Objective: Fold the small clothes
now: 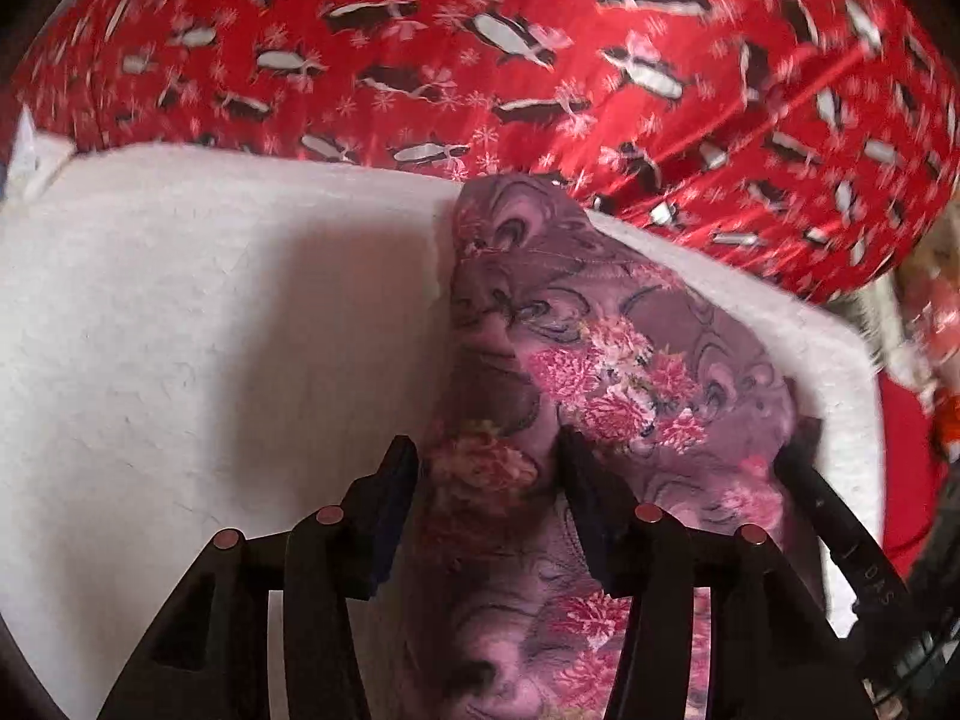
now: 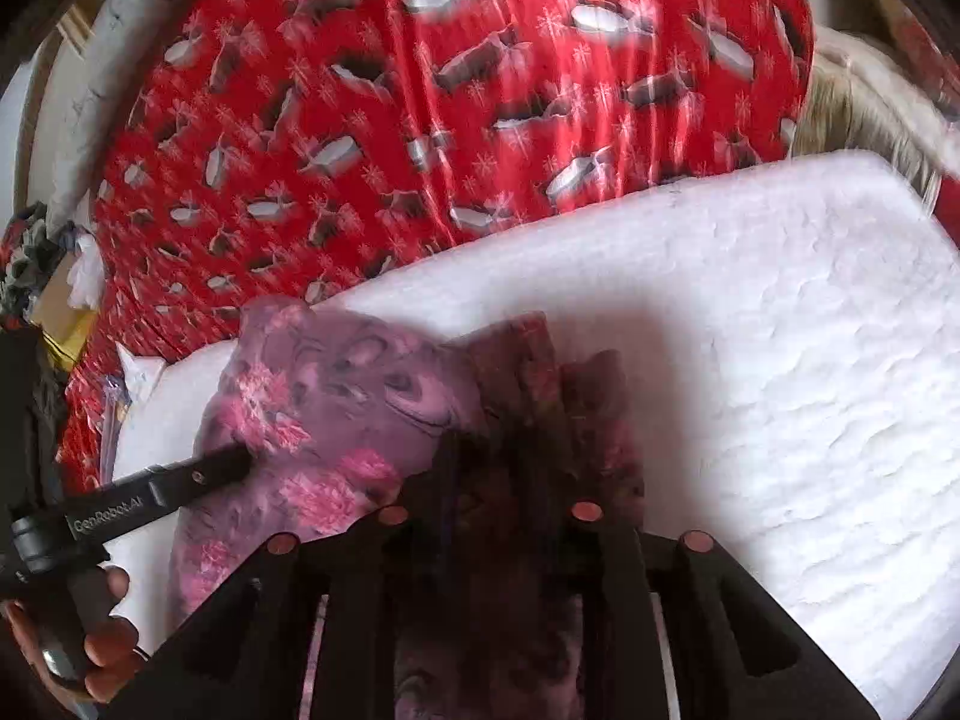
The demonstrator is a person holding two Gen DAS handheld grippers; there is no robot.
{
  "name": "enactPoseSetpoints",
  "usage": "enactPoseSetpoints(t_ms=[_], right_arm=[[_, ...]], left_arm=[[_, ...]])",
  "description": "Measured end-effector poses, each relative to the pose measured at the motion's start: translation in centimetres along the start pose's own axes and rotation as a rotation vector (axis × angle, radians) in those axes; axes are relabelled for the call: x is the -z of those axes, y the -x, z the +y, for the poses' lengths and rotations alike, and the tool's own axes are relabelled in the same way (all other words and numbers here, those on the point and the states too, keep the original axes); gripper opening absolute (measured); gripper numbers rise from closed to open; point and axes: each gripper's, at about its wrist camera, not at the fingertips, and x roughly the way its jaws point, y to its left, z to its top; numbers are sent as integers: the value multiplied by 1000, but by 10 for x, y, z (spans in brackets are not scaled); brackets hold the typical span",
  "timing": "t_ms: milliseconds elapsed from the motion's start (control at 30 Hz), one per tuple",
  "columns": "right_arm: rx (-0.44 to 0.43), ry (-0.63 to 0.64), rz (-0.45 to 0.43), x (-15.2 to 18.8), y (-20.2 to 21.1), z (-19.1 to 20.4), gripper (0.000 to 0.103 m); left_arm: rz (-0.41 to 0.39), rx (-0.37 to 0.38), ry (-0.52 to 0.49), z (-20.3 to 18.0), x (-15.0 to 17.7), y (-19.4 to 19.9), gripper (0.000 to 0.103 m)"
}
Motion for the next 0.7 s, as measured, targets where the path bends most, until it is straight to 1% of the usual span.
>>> enactPoseSetpoints(t_ms=[67, 100, 133, 167, 200, 233, 300, 333, 367, 400, 433, 467, 500, 533, 600, 633, 667, 700], right_arm=[[-24, -32, 3, -4, 11, -2, 16], [-30, -20, -4, -3, 18, 0, 20], [-56, 18, -21, 0, 30, 3, 23], [-84, 54, -35, 4, 40, 6, 23], [-146, 89, -33, 14, 54, 9, 23], [-213, 97, -20, 25, 63, 8, 23], [-273, 85, 5, 44, 68, 3, 26], [-238, 90, 45, 59, 60, 1, 27], [-192, 100, 81, 66, 51, 1, 24], [-179, 101, 74, 73, 50, -1, 24], [-176, 76, 60, 73, 57, -1, 24], [-163, 49, 65, 73, 64, 0, 26], [-169, 35, 54, 73, 75, 2, 30], [-184, 49, 35, 75, 87, 7, 30], [-193, 79, 28, 83, 102, 10, 31], [-193, 88, 32, 90, 108, 10, 35], [-180, 96, 34, 96, 111, 8, 36], [-122, 106, 29, 103, 115, 5, 36]], left_arm=[[32, 53, -6, 9, 6, 15, 45], [27, 88, -23, 15, 14, 29, 44], [7, 105, -39, 20, 23, 41, 44], [-12, 108, -51, 26, 33, 51, 44], [-34, 123, -59, 33, 47, 60, 46], [-46, 137, -61, 38, 62, 65, 47], [-33, 101, -68, 42, 79, 57, 48], [-20, 68, -94, 41, 91, 48, 50], [-22, 47, -106, 39, 98, 47, 51], [-32, 41, -106, 39, 102, 51, 51], [-29, 41, -105, 38, 104, 59, 50], [-22, 45, -107, 38, 107, 68, 50], [-27, 58, -106, 40, 112, 77, 50], [-35, 71, -101, 41, 116, 86, 50], [-40, 87, -97, 43, 130, 97, 50], [-32, 75, -106, 43, 138, 98, 50], [-24, 60, -110, 46, 143, 97, 50], [-8, 50, -115, 48, 151, 93, 50]])
